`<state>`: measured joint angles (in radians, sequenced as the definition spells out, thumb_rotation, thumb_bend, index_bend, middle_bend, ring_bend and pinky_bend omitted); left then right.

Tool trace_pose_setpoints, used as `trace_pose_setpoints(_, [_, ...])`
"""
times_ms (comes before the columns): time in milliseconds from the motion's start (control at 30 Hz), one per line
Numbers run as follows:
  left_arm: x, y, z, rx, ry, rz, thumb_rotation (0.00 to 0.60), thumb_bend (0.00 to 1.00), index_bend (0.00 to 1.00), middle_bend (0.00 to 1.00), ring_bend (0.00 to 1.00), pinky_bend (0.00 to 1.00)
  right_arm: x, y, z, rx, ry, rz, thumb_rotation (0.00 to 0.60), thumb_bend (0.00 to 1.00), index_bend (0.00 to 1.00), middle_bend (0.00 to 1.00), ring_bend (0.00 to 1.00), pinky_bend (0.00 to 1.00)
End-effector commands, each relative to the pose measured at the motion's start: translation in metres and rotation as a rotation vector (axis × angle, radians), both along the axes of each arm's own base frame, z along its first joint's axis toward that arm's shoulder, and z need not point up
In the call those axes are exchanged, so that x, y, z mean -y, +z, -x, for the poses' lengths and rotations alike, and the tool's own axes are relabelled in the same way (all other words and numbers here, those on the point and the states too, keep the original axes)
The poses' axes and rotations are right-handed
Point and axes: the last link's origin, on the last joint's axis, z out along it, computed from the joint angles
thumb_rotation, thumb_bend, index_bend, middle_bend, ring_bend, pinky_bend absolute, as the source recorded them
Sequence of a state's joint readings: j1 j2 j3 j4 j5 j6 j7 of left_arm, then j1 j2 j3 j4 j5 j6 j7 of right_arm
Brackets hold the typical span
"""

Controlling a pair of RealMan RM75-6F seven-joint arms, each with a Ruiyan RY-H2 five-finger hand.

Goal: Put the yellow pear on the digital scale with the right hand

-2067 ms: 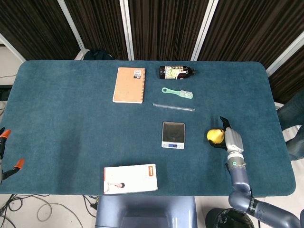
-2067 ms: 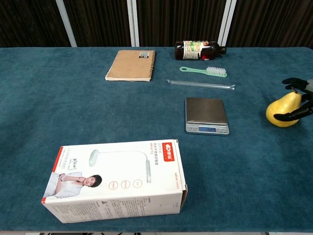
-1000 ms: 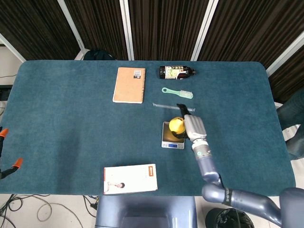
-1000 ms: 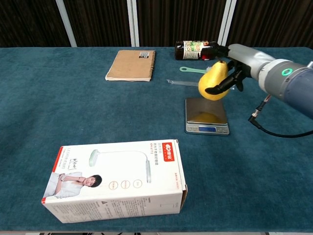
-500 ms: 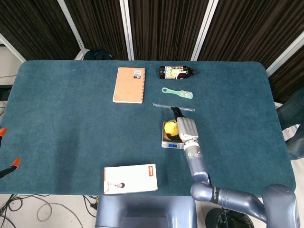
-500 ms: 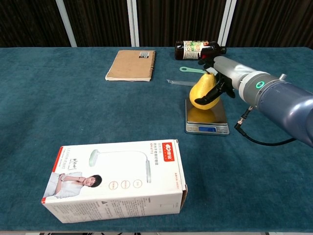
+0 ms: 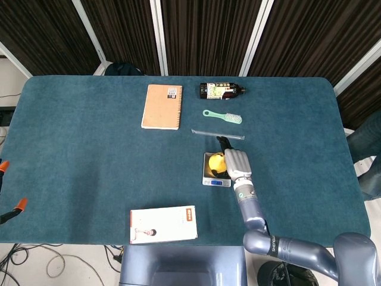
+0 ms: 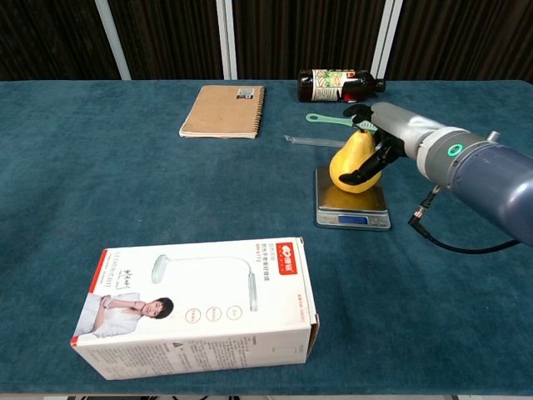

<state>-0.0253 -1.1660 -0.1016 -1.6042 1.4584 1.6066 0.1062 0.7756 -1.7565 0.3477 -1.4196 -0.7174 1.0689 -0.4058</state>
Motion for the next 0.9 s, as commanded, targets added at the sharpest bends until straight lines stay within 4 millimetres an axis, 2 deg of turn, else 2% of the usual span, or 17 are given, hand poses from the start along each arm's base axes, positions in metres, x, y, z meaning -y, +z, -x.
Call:
trace_pose_setpoints(33, [0.000,0.000,0.000,-0.001,-0.001,-0.002,0.600,0.19,0.10,0.05,0.00,0.04,0.000,0.001,0.000,-0.004,0.003,-0.007,0.600,0.33,0.02,0.03,0.25,0.35])
trace_pose_setpoints(233, [0.000,0.000,0.000,-0.002,0.001,-0.002,0.600,0.19,0.10,0.05,0.00,0.04,0.000,0.005,0.001,-0.009,0.009,-0.011,0.600,0.32,0.00,0.00,0.12,0.47])
trace_pose_setpoints(367, [0.000,0.001,0.000,-0.002,-0.001,-0.004,0.600,0.19,0.10,0.05,0.00,0.04,-0.002,0.010,0.001,-0.010,0.014,-0.014,0.600,0.31,0.00,0.00,0.05,0.17])
trace_pose_setpoints(567, [0.001,0.000,-0.001,-0.004,-0.003,-0.005,0.600,0.19,0.10,0.05,0.00,0.04,-0.003,0.020,-0.002,0.004,0.030,-0.006,0.600,0.30,0.00,0.00,0.04,0.15])
trace_pose_setpoints(733, [0.000,0.001,0.000,-0.005,0.000,-0.012,0.600,0.19,0.10,0.05,0.00,0.04,-0.004,0.044,-0.009,0.002,0.072,0.029,0.600,0.30,0.00,0.00,0.03,0.13])
trace_pose_setpoints(833, [0.000,0.002,0.000,-0.005,0.001,-0.014,0.600,0.19,0.10,0.05,0.00,0.04,-0.011,0.067,-0.012,-0.003,0.102,0.051,0.600,0.30,0.00,0.00,0.03,0.12])
trace_pose_setpoints(900, [0.000,0.002,0.000,-0.004,0.002,-0.014,0.600,0.19,0.10,0.05,0.00,0.04,-0.018,0.091,-0.012,-0.018,0.129,0.088,0.600,0.30,0.00,0.00,0.03,0.12])
